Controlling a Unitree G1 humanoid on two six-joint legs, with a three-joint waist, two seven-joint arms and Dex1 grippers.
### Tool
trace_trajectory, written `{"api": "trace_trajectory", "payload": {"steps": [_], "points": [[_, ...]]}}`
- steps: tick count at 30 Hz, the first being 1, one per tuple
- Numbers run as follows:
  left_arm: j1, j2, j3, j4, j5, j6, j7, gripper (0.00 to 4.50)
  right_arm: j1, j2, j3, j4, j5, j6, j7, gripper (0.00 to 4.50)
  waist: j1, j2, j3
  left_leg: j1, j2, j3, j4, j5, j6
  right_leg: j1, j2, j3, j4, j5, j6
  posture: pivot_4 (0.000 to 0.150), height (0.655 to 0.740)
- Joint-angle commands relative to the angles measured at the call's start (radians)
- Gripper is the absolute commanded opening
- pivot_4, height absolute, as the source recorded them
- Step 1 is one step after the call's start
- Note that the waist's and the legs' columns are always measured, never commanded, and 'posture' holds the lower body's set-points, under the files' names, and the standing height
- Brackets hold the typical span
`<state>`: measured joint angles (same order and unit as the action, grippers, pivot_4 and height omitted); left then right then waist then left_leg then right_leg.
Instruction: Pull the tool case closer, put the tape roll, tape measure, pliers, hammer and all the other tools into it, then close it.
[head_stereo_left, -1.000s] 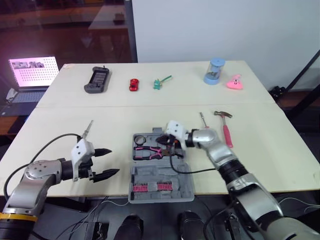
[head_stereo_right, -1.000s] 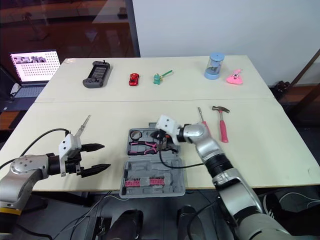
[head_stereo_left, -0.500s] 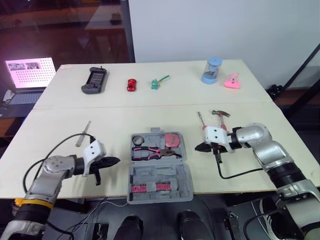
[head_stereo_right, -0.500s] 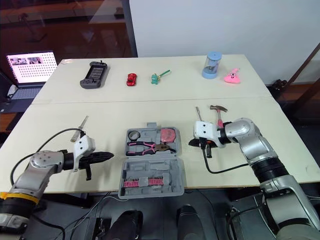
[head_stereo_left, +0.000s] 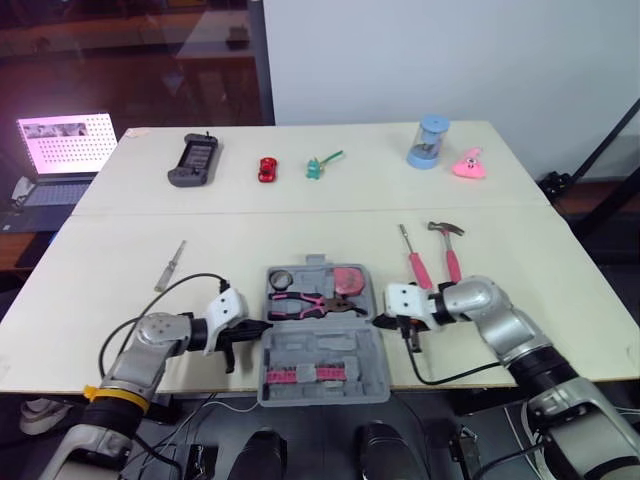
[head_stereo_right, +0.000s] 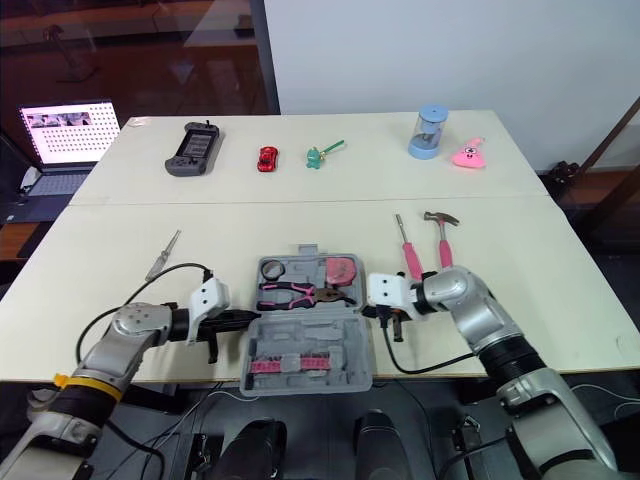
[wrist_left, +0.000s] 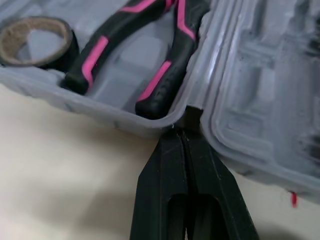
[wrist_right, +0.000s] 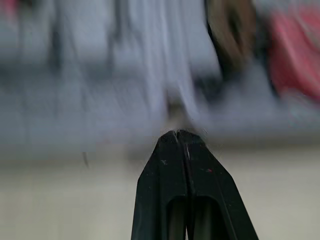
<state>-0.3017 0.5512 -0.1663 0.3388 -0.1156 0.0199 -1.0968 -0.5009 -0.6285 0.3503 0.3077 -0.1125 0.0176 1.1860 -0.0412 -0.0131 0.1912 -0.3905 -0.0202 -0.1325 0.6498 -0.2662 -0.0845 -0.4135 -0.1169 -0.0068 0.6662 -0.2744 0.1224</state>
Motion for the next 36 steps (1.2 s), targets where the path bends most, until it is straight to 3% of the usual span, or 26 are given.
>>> {"api": "trace_trajectory", "payload": {"steps": [1,16,26,36], "points": [[-0.035,-0.040,-0.019,-0.045,0.001,0.008,0.020,0.03,0.009,0.030,0.011,-0.062,0.018,0.006,0.002,0.00,0.003,0.000,0.000,0.000,0.000,0.000,0.000,0.000,0.000,0.000,0.000,0.000,0.000,0.000,0.000,0.150,0.6902],[-0.071,-0.033,0.039,-0.075,-0.004,0.082,0.090,0.03,-0.053,0.080,-0.014,0.062,0.014,0.001,-0.027,0.00,-0.003,0.000,0.000,0.001,0.000,-0.001,0.000,0.000,0.000,0.001,0.000,0.000,0.000,0.000,0.000,0.150,0.6902],[-0.142,-0.056,0.001,0.043,0.058,0.039,0.101,0.03,-0.215,0.163,-0.003,0.326,-0.071,-0.081,-0.121,0.00,-0.003,0.000,0.000,0.002,0.000,0.000,0.000,0.000,0.000,0.001,0.000,0.000,0.000,0.000,0.000,0.150,0.6902],[-0.181,-0.075,0.006,0.119,0.092,0.006,0.125,0.03,-0.227,0.185,-0.010,0.378,-0.078,-0.097,-0.138,0.00,-0.003,0.000,0.000,0.002,0.000,0.000,0.000,0.000,-0.001,0.002,0.000,0.000,0.000,0.000,0.000,0.150,0.6902]]}}
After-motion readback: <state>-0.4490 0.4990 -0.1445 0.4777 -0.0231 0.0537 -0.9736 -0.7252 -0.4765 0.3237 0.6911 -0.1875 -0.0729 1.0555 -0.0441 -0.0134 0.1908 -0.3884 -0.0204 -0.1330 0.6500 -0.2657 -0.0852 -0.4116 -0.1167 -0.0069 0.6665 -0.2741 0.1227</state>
